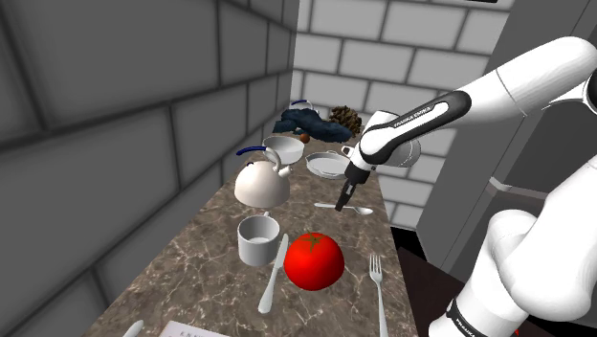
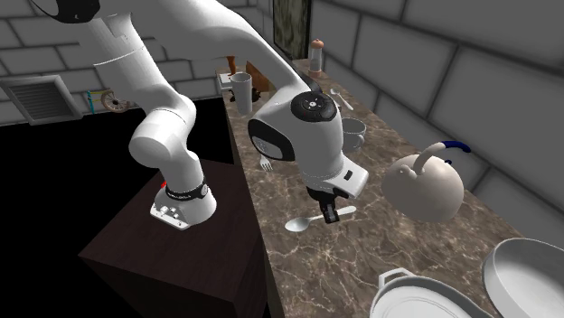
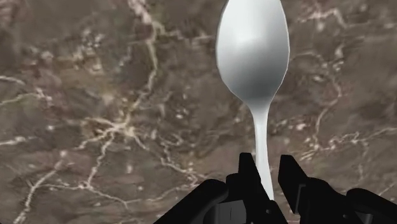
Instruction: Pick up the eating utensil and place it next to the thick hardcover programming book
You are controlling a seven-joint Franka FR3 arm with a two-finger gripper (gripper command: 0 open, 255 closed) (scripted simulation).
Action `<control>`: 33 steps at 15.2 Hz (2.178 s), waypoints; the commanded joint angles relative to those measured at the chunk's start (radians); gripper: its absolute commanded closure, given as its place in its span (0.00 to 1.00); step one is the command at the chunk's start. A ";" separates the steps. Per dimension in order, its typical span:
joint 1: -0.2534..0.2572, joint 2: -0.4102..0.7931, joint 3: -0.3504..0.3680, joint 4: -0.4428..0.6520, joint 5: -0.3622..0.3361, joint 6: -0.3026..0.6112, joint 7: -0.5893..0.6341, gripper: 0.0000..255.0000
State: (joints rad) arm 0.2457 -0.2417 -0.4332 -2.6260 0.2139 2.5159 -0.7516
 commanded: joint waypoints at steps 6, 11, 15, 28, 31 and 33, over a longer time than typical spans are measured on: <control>0.000 0.000 0.000 0.000 0.000 0.000 0.000 1.00; -0.018 -0.045 0.015 0.019 -0.039 -0.059 0.038 1.00; -0.032 -0.086 0.029 0.042 -0.069 -0.118 0.070 1.00; -0.034 -0.168 0.100 0.118 -0.105 -0.262 0.181 1.00; 0.000 -0.157 0.157 0.117 -0.087 -0.239 0.256 1.00; 0.022 -0.144 0.195 0.122 -0.075 -0.225 0.305 1.00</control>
State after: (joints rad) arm 0.2588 -0.3875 -0.2566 -2.5099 0.1348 2.2916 -0.4723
